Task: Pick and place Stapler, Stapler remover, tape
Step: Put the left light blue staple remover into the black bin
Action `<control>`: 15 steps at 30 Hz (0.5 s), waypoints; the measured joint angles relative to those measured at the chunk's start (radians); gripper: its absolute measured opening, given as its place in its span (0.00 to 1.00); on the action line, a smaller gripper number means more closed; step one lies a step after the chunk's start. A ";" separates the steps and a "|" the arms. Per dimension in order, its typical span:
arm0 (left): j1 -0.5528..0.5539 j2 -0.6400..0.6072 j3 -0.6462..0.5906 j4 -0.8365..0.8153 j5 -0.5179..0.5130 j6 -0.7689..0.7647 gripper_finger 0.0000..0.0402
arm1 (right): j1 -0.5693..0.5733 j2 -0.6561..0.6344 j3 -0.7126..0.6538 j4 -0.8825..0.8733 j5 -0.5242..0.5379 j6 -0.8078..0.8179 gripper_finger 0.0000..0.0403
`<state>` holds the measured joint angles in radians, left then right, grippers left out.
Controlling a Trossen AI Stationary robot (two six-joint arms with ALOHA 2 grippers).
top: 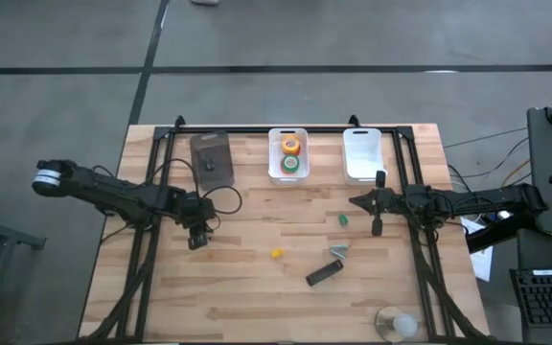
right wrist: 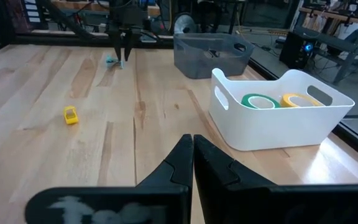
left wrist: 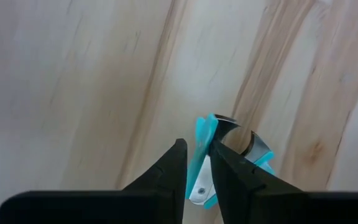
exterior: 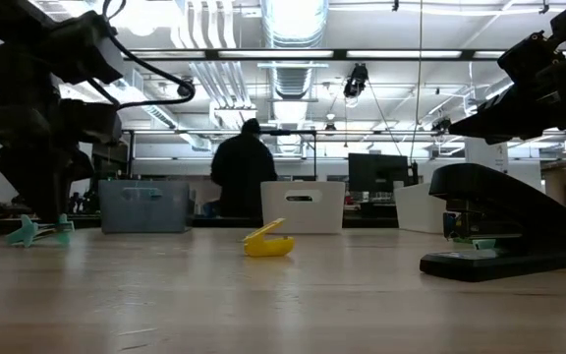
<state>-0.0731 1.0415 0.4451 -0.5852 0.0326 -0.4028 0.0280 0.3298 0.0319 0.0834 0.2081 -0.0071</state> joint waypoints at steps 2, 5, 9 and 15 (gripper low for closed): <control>0.000 -0.001 -0.005 0.014 0.001 -0.001 0.17 | 0.000 0.000 0.000 0.000 0.000 0.005 0.02; 0.000 0.000 -0.005 0.020 0.001 -0.001 0.14 | 0.000 0.000 0.000 0.000 0.000 0.011 0.02; 0.000 0.001 -0.005 0.039 -0.001 -0.001 0.07 | 0.000 0.000 0.000 0.000 0.000 0.000 0.02; 0.000 0.001 -0.006 0.054 -0.006 -0.002 0.02 | 0.000 0.000 0.000 0.000 0.000 0.005 0.02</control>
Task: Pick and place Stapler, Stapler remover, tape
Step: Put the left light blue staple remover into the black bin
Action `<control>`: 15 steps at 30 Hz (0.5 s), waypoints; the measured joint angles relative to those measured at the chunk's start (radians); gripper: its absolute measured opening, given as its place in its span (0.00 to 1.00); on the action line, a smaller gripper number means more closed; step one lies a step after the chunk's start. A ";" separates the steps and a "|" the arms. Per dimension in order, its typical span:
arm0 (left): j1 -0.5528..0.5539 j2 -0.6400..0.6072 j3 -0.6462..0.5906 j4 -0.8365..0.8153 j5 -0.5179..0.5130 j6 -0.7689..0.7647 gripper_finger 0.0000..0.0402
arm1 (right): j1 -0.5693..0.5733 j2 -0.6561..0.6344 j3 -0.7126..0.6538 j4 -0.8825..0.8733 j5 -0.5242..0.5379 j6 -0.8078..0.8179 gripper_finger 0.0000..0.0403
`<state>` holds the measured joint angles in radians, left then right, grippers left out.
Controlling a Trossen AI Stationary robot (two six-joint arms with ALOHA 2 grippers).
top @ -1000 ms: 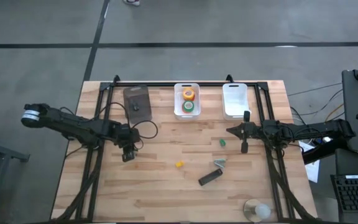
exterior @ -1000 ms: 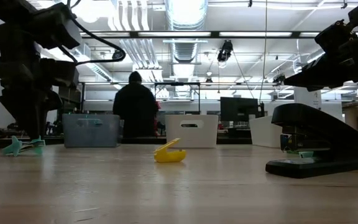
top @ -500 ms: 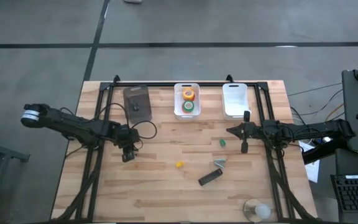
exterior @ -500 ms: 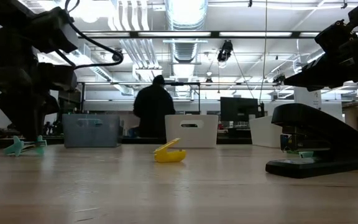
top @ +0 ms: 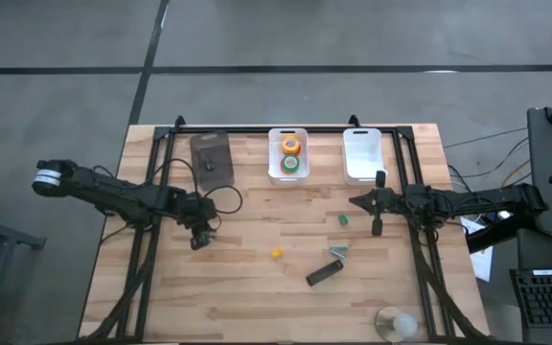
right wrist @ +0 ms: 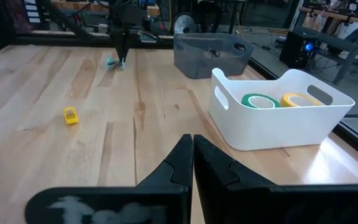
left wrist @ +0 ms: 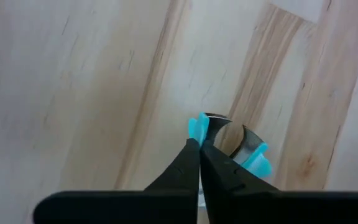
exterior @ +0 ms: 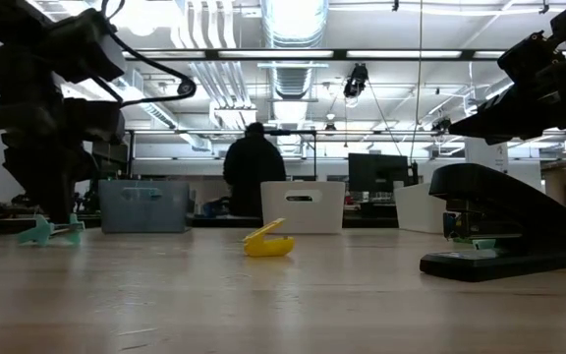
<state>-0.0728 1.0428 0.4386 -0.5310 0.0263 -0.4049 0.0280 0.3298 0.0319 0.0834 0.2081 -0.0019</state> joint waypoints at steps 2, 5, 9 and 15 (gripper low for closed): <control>0.001 0.000 0.002 0.009 -0.005 0.001 0.02 | 0.000 0.000 0.000 0.000 0.000 -0.005 0.02; 0.001 0.000 0.020 0.009 -0.044 0.009 0.01 | 0.000 0.000 0.000 0.000 0.000 0.006 0.02; 0.001 0.001 0.047 0.008 -0.087 0.040 0.01 | 0.000 0.000 0.000 0.000 0.000 -0.004 0.02; 0.001 0.001 0.106 0.005 -0.159 0.095 0.01 | 0.000 0.000 0.000 0.000 0.000 0.006 0.02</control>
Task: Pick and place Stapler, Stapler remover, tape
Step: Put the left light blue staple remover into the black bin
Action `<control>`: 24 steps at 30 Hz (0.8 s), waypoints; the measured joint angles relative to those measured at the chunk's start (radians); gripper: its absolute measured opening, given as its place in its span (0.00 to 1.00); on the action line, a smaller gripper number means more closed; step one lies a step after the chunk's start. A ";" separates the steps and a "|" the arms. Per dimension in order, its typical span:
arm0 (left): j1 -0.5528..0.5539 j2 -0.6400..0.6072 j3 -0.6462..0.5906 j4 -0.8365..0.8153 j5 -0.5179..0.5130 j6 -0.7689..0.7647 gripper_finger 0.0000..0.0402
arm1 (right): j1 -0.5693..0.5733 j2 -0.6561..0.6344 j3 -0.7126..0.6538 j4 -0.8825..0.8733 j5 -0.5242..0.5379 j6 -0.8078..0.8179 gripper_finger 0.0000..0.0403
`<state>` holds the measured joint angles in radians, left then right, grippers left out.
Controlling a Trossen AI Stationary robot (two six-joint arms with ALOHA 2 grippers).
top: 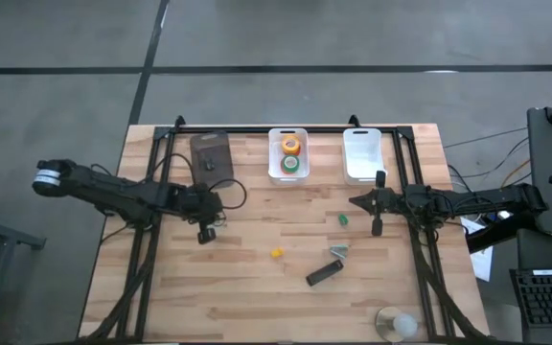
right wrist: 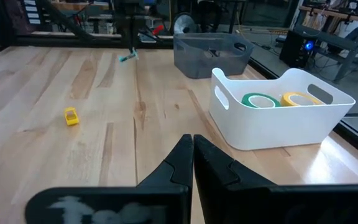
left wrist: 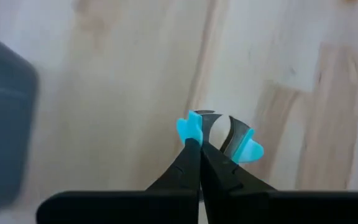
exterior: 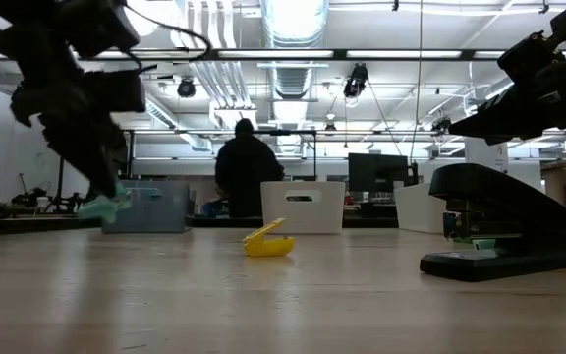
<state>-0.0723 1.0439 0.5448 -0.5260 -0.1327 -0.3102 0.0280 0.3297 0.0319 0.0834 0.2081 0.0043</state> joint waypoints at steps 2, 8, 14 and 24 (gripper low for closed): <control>0.000 0.000 0.023 -0.001 -0.033 0.025 0.00 | 0.000 0.000 0.000 0.000 0.000 -0.007 0.02; 0.000 0.000 0.102 -0.014 -0.211 0.112 0.00 | 0.000 0.000 0.000 0.000 0.000 0.000 0.02; 0.001 0.000 0.168 -0.015 -0.546 0.153 0.01 | 0.000 0.000 0.000 0.000 0.000 -0.008 0.02; 0.126 -0.001 0.170 -0.019 -0.809 0.114 0.01 | 0.000 0.000 0.000 0.000 0.000 0.000 0.02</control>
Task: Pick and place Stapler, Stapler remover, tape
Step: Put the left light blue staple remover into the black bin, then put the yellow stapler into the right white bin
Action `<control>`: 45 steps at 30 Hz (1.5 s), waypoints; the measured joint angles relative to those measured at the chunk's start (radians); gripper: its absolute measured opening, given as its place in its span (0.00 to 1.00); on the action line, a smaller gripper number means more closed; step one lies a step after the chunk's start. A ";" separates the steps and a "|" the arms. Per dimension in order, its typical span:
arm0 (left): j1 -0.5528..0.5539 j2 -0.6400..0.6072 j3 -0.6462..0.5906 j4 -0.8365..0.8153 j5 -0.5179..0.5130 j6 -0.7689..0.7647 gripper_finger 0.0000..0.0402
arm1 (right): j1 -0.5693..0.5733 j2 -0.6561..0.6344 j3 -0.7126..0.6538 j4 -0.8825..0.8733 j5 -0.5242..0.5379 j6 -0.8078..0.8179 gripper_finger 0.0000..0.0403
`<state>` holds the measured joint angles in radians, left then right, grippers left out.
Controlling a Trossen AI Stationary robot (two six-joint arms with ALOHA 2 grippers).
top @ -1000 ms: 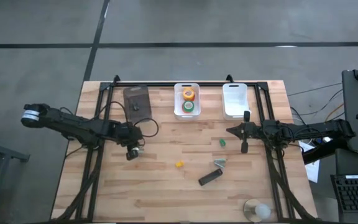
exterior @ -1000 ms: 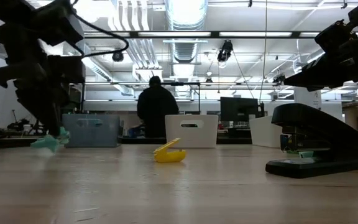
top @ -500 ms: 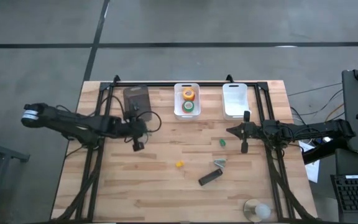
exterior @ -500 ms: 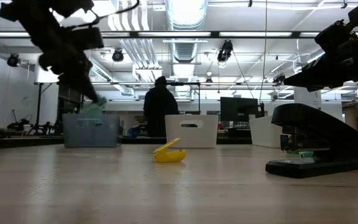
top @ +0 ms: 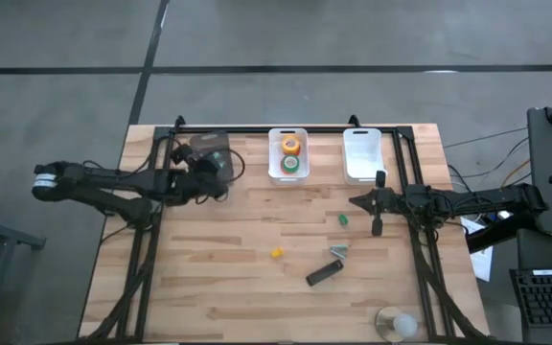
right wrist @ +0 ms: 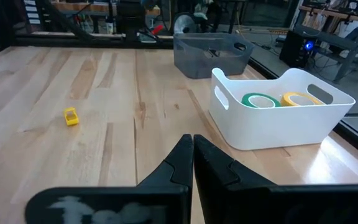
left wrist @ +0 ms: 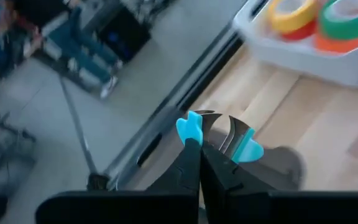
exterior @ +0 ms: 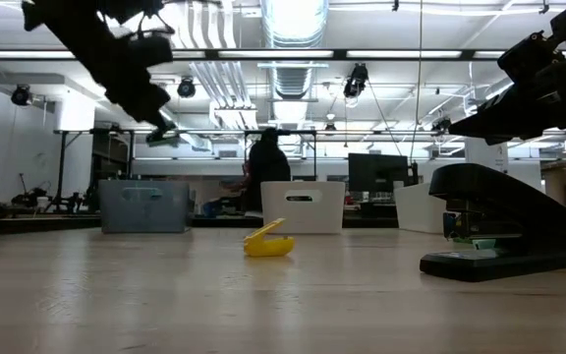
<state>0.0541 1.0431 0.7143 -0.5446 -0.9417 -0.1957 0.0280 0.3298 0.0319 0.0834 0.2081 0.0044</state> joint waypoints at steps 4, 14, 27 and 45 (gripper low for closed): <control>0.106 0.000 -0.015 -0.009 0.077 -0.034 0.01 | 0.000 0.000 0.000 0.000 0.000 -0.011 0.02; 0.360 0.000 -0.063 0.010 0.381 -0.051 0.01 | 0.000 0.000 0.000 0.000 0.000 -0.011 0.02; 0.451 0.000 -0.081 0.047 0.553 -0.022 0.02 | 0.000 0.000 0.000 0.000 0.000 -0.001 0.02; 0.453 0.082 -0.078 0.082 0.601 -0.042 0.14 | 0.000 0.000 0.000 0.000 0.000 -0.010 0.02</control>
<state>0.5072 1.1250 0.6366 -0.4622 -0.3410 -0.2373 0.0277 0.3298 0.0319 0.0834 0.2081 -0.0057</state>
